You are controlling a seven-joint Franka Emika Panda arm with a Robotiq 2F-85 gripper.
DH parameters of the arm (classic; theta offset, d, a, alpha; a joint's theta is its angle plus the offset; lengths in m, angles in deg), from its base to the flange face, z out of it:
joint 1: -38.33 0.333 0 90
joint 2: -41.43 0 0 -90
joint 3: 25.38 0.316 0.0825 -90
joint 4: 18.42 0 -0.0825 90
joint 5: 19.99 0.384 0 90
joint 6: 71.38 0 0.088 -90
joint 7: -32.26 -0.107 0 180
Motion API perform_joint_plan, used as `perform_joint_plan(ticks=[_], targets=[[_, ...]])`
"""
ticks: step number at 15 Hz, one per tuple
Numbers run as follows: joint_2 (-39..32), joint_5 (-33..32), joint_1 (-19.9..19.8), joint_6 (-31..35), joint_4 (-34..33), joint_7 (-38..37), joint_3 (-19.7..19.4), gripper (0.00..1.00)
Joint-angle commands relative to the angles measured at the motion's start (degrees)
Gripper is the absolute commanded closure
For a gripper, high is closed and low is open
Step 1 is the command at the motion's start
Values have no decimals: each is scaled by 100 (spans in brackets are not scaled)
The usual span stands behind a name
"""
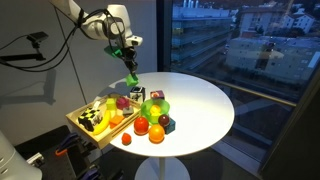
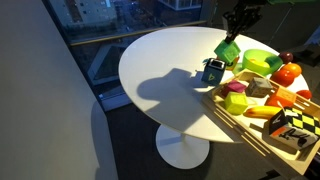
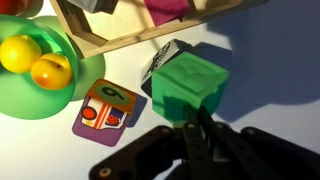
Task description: Remove the green block from the crate and put it on the blue plushie cube with a number 4
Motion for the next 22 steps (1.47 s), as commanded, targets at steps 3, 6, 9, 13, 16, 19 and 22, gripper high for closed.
perform_joint_plan(ticks=[3,6,9,13,16,19,22], targets=[[-506,-52,110,-77,-551,-269,-143,96],[-729,-17,153,-77,-729,-311,-186,96],[-886,6,185,-82,-811,-299,-243,96],[-921,15,178,-96,-802,-259,-307,96],[-892,19,169,-154,-784,-246,-343,76],[-850,35,159,-166,-753,-227,-369,53],[-836,34,159,-180,-736,-215,-388,29]])
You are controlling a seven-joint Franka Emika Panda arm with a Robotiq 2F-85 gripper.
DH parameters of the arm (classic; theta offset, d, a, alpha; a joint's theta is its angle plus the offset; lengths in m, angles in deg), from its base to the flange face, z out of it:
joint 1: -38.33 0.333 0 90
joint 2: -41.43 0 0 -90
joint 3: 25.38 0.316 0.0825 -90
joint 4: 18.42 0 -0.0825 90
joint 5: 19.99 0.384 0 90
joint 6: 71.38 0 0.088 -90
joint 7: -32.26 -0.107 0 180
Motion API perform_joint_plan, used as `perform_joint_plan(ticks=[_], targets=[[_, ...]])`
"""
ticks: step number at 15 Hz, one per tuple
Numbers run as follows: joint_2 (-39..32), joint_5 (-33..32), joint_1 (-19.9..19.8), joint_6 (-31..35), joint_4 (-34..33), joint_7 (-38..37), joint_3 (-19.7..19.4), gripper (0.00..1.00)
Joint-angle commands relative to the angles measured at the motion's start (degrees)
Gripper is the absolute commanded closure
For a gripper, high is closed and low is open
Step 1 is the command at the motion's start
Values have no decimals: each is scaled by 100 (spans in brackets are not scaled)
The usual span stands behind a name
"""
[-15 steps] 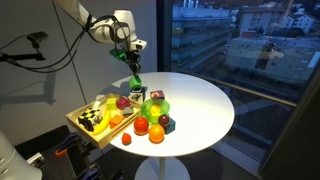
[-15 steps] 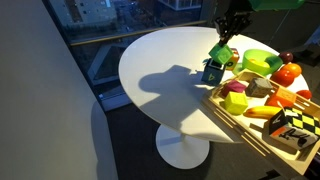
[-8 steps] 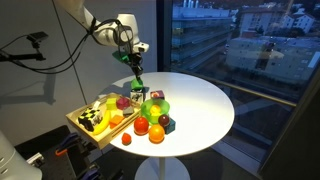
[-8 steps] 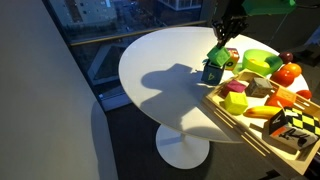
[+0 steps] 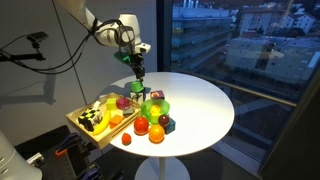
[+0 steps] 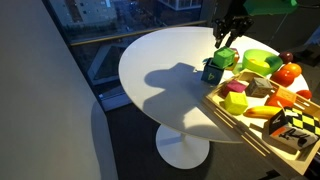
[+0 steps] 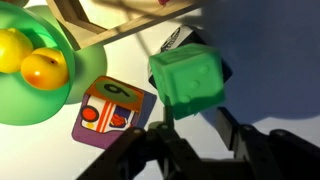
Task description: Remove the green block from the crate and put it on the blue plushie cube with a number 4
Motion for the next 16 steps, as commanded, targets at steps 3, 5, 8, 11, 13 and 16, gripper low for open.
perform_joint_plan(ticks=[3,5,8,11,13,16], targets=[[11,34,58,-212,-71,-25,-72,5],[28,57,49,-282,-70,5,-61,0],[93,113,26,-422,-41,94,-32,0],[195,140,10,-620,18,186,-6,0],[282,109,9,-754,78,236,3,0],[427,22,20,-992,170,246,2,0]])
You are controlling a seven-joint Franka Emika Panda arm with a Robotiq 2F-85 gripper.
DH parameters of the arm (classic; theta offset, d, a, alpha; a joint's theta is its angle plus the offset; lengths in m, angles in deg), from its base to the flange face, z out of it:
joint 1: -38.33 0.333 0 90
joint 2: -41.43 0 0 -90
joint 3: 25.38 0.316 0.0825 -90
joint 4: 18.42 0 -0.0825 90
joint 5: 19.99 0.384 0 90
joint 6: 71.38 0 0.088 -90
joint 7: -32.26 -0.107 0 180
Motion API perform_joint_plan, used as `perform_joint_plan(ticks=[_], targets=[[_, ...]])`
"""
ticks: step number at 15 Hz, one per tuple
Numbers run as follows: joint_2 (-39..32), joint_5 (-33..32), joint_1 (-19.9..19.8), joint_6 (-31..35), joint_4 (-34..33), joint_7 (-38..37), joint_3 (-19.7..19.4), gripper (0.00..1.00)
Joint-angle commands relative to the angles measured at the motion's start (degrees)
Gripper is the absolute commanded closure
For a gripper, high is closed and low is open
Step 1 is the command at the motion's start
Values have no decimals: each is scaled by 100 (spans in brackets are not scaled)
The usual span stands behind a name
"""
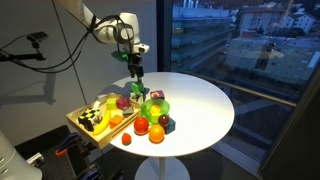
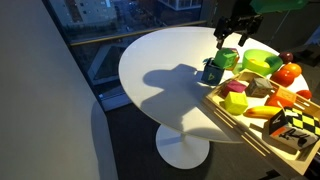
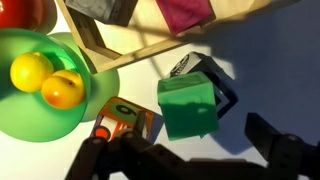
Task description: Remove the green block from the crate and put it on the blue plushie cube with a number 4
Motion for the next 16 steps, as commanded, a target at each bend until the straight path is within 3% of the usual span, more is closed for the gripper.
perform_joint_plan(ticks=[1,16], targets=[[342,-10,18,-346,211,147,-12,0],[1586,-62,-152,-1509,1308,967,31,0]])
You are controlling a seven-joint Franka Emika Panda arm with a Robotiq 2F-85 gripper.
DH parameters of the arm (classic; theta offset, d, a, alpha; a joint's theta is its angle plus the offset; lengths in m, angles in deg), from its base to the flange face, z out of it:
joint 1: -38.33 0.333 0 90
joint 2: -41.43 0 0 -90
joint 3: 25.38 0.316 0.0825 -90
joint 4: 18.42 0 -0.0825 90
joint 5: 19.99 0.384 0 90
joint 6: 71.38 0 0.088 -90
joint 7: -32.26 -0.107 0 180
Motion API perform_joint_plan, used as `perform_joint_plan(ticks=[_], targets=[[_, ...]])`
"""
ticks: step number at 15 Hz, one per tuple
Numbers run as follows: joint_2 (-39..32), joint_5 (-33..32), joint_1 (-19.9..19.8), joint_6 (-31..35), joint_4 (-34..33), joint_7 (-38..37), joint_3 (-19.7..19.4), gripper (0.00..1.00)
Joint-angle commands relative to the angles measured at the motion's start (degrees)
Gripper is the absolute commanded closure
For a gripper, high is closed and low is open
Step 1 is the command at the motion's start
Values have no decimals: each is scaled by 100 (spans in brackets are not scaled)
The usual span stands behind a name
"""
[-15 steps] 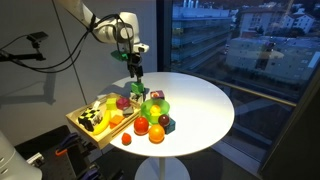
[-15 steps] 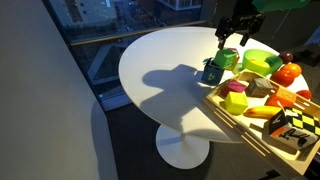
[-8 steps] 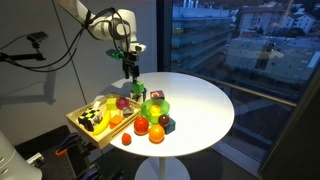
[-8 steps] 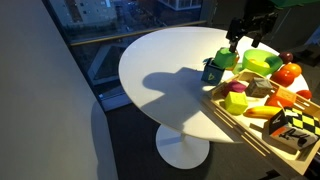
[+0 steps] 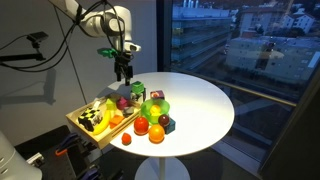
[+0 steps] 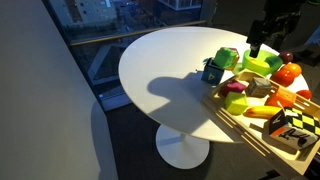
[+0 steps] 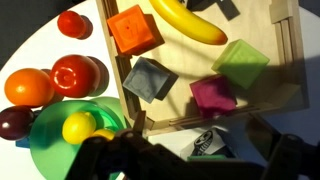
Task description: Remove the green block from the crate and put it on the blue plushie cube with a number 4
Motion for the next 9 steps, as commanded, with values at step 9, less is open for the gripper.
perform_joint_plan(ticks=[9], targets=[[1916,44,-323,-532,1219,902,-23,0]])
